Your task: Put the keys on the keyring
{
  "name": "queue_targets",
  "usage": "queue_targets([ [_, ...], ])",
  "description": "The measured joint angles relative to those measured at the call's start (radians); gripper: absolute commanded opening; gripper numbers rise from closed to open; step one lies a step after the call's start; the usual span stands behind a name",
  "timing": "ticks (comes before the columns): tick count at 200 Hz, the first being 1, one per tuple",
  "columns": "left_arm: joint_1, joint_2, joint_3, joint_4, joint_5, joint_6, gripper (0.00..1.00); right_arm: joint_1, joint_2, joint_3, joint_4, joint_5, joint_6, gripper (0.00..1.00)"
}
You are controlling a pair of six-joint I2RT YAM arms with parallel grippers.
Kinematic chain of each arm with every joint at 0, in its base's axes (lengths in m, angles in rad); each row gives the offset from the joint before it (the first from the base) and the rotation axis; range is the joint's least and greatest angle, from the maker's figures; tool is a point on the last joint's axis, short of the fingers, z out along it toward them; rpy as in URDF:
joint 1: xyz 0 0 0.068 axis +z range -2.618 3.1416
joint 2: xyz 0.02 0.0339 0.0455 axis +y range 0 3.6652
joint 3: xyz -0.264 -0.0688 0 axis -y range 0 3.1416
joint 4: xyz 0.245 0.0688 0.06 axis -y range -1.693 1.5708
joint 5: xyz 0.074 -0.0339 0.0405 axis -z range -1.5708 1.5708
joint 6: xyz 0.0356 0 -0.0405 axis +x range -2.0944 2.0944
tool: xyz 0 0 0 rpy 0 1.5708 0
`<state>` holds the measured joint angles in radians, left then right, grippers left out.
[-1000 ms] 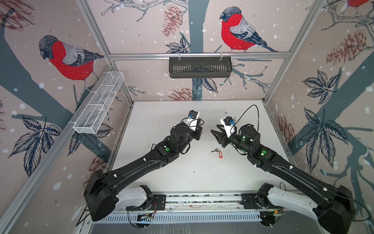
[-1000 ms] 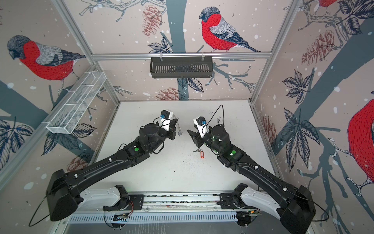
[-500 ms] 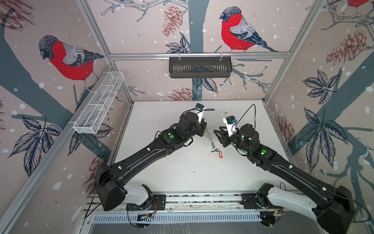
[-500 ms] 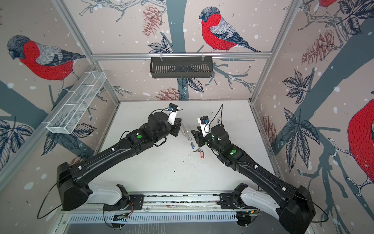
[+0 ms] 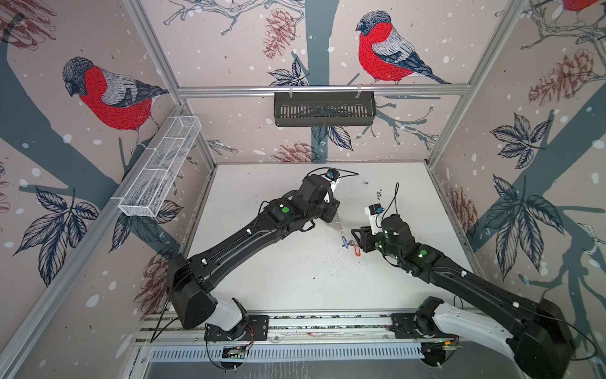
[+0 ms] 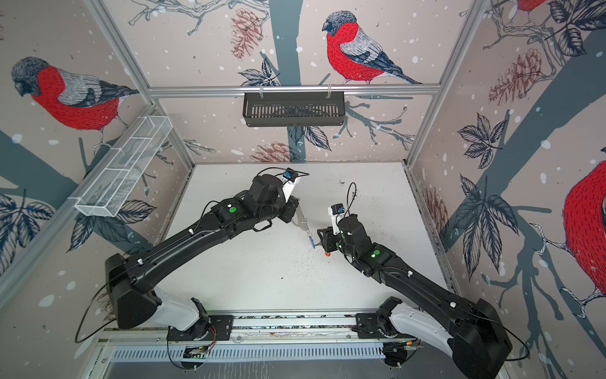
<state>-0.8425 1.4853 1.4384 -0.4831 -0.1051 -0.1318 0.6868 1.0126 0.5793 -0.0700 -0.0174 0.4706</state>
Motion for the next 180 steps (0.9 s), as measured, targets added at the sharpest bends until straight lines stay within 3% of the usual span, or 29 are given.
queue_targets([
  [63,0.0,0.007,0.02,-0.053,0.005,0.01,0.0,0.0,0.06,-0.094,0.015,0.0,0.106,0.44],
  [180,0.0,-0.01,0.0,-0.067,0.003,0.027,0.0,-0.001,0.216,-0.082,0.063,-0.004,0.131,0.38],
])
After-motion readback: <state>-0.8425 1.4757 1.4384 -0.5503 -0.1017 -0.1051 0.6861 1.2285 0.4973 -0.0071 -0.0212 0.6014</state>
